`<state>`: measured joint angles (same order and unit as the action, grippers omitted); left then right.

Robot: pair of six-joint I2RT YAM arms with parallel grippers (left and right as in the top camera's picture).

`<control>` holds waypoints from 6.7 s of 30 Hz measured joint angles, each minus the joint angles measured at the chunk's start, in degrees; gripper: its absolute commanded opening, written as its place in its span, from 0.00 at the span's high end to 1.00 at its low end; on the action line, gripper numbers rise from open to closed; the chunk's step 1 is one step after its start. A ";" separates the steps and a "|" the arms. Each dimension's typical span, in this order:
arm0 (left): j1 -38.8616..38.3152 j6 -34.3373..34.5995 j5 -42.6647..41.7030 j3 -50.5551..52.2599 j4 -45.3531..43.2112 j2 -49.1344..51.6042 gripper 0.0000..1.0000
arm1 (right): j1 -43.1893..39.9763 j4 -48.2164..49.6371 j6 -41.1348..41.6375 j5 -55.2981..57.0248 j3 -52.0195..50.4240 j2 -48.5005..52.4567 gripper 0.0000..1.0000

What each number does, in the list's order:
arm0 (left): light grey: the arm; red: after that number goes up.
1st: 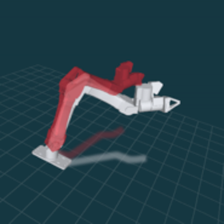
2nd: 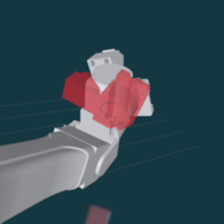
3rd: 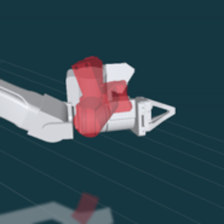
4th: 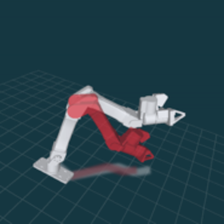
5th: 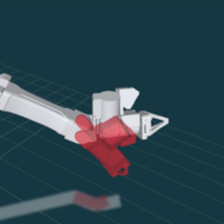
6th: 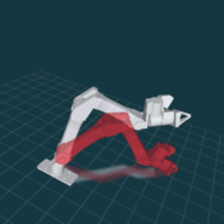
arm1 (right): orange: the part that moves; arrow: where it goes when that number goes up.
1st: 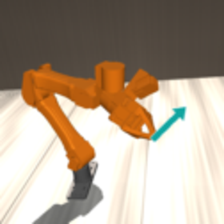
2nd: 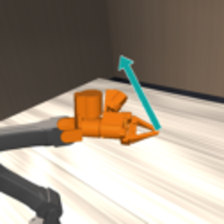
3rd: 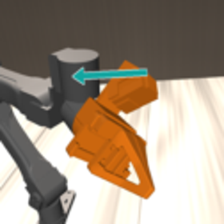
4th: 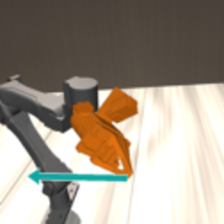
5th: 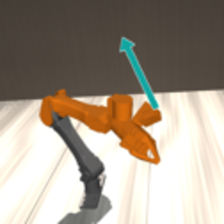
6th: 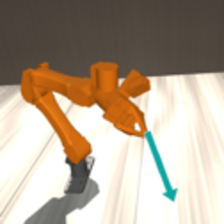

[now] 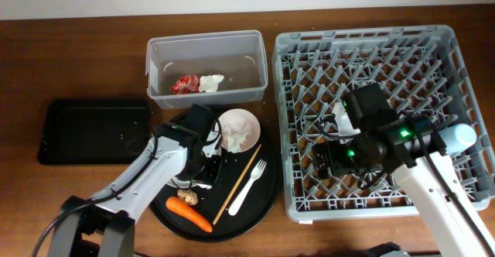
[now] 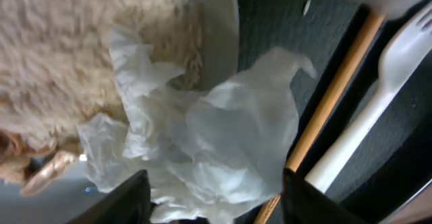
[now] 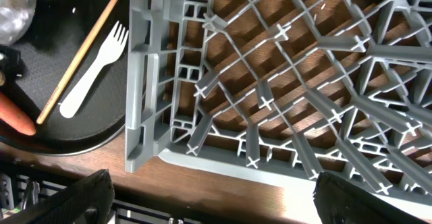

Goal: Sort waste into correct bins and load items into the dishwasher rack
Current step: 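Grasp the tissue from the plate with the left gripper, drop into bin, then pull the tissue from the pink bowl with the left gripper into bin, then grasp the pink bowl with the right gripper and place it in the rack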

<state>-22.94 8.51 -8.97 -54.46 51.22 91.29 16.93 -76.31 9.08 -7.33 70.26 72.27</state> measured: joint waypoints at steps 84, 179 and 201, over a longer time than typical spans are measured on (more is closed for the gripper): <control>-2.69 0.04 12.70 -36.17 -32.76 23.91 0.43 | 0.00 -0.92 0.00 0.24 0.00 0.00 0.02; 32.20 8.07 7.43 -13.46 21.44 -12.07 0.00 | -3.43 30.16 -3.87 66.53 24.96 16.81 0.96; 32.20 8.07 6.29 -13.25 20.70 -12.07 0.01 | -26.71 51.95 -10.49 70.84 24.90 46.95 0.96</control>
<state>9.26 16.58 -2.68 -67.70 71.92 79.22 -9.78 -24.36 -1.41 63.51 95.15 119.22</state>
